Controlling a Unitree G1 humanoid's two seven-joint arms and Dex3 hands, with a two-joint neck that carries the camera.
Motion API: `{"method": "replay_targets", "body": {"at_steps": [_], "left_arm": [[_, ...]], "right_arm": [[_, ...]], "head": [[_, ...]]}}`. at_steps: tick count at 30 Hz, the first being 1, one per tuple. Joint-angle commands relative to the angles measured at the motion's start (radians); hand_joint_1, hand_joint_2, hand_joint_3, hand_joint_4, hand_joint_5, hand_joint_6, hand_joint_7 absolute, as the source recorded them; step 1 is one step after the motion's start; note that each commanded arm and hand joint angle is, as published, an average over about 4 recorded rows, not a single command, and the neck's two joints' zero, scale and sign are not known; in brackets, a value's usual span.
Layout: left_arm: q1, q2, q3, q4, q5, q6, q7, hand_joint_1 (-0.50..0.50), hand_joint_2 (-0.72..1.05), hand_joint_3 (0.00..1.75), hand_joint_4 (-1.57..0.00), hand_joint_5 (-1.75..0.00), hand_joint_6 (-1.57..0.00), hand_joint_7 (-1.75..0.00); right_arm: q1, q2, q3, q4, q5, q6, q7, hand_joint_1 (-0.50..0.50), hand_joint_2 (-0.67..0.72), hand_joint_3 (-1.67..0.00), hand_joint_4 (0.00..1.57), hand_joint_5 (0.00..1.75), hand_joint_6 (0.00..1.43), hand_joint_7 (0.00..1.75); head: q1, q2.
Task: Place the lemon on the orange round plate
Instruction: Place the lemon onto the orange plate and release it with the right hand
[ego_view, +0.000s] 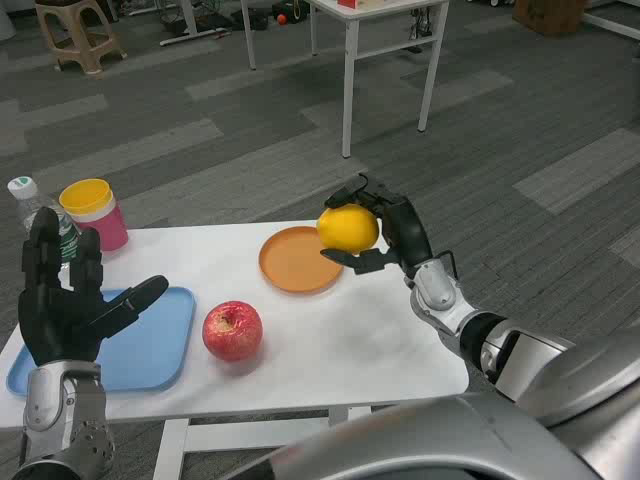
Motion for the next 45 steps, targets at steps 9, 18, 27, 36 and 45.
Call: {"method": "replay_targets", "body": {"at_steps": [9, 18, 27, 36, 45], "left_arm": [[0.03, 0.01, 0.014, -0.026, 0.009, -0.016, 0.003, 0.5, 0.34, 0.09, 0.0, -0.31, 0.0, -0.14], [0.03, 0.01, 0.014, -0.025, 0.01, -0.016, 0.003, 0.5, 0.34, 0.09, 0.0, -0.31, 0.0, -0.14], [0.03, 0.01, 0.014, -0.028, 0.011, -0.017, 0.003, 0.5, 0.34, 0.09, 0.0, -0.31, 0.0, -0.14], [0.035, 0.01, 0.016, -0.033, 0.011, -0.018, 0.003, 0.5, 0.34, 0.09, 0.0, -0.31, 0.0, -0.14], [0.036, 0.009, 0.017, -0.032, 0.011, -0.019, 0.003, 0.5, 0.34, 0.09, 0.0, -0.31, 0.0, -0.14]], "right_arm": [[-0.015, -0.002, 0.016, 0.006, 0.001, -0.028, -0.032, -0.38, -0.6, -1.11, 1.0, 1.36, 1.17, 1.61], [-0.015, -0.002, 0.016, 0.009, 0.002, -0.028, -0.033, -0.38, -0.6, -1.11, 1.0, 1.36, 1.18, 1.61], [-0.015, -0.002, 0.017, 0.007, 0.002, -0.028, -0.036, -0.38, -0.6, -1.11, 1.0, 1.36, 1.18, 1.61], [-0.015, -0.002, 0.02, 0.007, 0.002, -0.028, -0.038, -0.38, -0.6, -1.11, 1.0, 1.36, 1.2, 1.61], [-0.015, -0.003, 0.021, 0.007, 0.002, -0.028, -0.038, -0.38, -0.6, -1.11, 1.0, 1.36, 1.2, 1.61]], "head": [[0.013, 0.002], [0.013, 0.002], [0.013, 0.006], [0.016, 0.008], [0.017, 0.008]]}}
